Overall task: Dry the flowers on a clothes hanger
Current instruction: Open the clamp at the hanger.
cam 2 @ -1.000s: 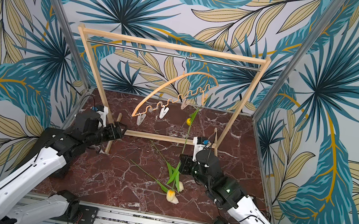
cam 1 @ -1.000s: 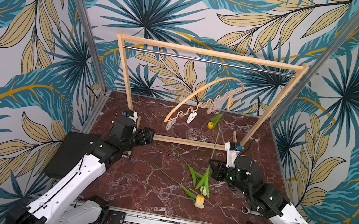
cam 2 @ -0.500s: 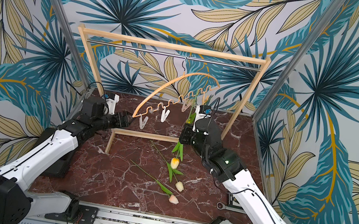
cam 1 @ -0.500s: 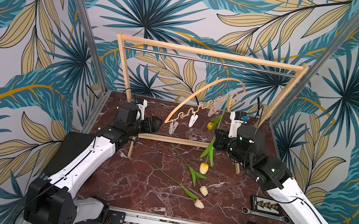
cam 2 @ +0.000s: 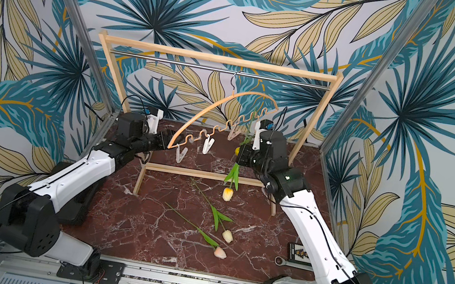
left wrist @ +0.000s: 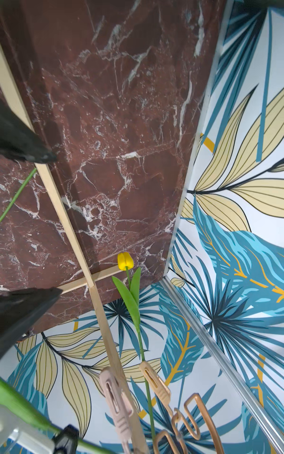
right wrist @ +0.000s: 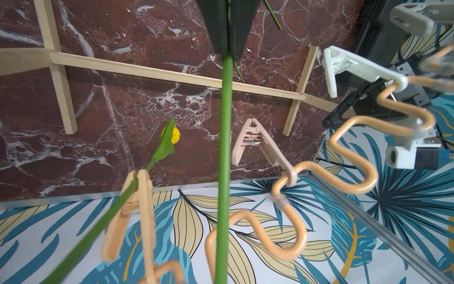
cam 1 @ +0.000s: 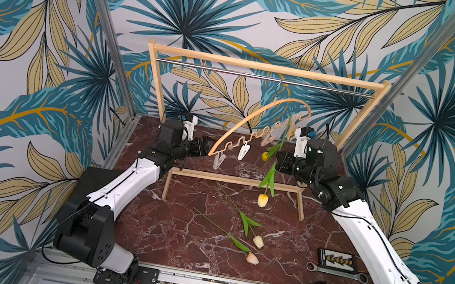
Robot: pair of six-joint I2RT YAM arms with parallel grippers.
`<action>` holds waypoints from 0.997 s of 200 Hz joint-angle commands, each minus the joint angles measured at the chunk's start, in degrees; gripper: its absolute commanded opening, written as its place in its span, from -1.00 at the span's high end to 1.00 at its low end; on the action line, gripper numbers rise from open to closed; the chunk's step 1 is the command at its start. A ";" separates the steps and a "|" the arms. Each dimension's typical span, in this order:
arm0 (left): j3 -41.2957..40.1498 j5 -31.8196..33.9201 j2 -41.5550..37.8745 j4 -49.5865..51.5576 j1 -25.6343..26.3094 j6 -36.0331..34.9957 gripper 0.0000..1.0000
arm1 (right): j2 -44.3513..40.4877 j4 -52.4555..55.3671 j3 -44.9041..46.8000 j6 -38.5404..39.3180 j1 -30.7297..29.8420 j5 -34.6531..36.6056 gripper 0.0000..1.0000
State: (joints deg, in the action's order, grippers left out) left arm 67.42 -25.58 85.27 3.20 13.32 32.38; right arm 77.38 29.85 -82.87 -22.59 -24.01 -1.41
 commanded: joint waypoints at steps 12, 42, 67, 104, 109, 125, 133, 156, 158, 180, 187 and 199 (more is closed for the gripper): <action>6.17 -7.28 3.60 -6.96 0.19 -0.74 -0.63 | 2.03 -0.78 -2.35 2.45 2.23 -7.39 1.00; 9.33 -7.38 5.95 -6.38 2.09 -2.74 -0.66 | 3.55 -1.07 -3.37 3.16 3.03 -10.35 1.00; 11.49 -7.18 7.36 -4.70 3.44 -5.17 -0.67 | 4.48 -1.53 -3.58 3.53 3.14 -11.54 1.00; 12.17 -10.64 8.51 -6.37 3.90 -5.35 -0.69 | 5.92 -1.49 -4.38 4.61 3.19 -13.85 1.00; 12.18 -11.06 8.63 -6.61 4.06 -5.52 -0.70 | 6.02 -1.35 -4.62 4.87 3.26 -14.09 1.00; 12.66 -11.92 9.29 -6.64 4.54 -6.72 -0.72 | 6.68 -0.50 -5.25 5.77 3.30 -14.97 1.00; 13.28 -12.57 9.84 -6.24 4.76 -7.35 -0.72 | 6.89 -0.08 -5.59 6.11 3.42 -15.48 1.00; 14.95 -15.02 11.37 -6.41 5.32 -7.51 -0.73 | 6.93 0.79 -6.17 7.09 3.45 -16.63 1.00; 15.05 -15.24 11.51 -6.51 5.40 -7.46 -0.73 | 6.95 0.86 -6.21 7.16 3.51 -16.79 1.00; 16.59 -17.52 12.77 -7.35 6.24 -7.55 -0.74 | 7.46 2.05 -7.05 8.19 3.71 -18.59 1.00; 17.14 -18.19 13.22 -7.49 6.38 -7.67 -0.75 | 7.81 2.72 -7.57 8.63 3.78 -19.05 1.00; 17.82 -18.86 13.98 -7.75 6.54 -7.85 -0.75 | 8.53 3.97 -8.54 9.45 3.80 -19.73 1.00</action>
State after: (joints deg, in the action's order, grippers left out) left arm 81.34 -40.97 98.08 -2.35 19.31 26.00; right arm 84.33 31.03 -89.30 -15.77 -20.49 -18.33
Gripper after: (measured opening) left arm 0.873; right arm 0.062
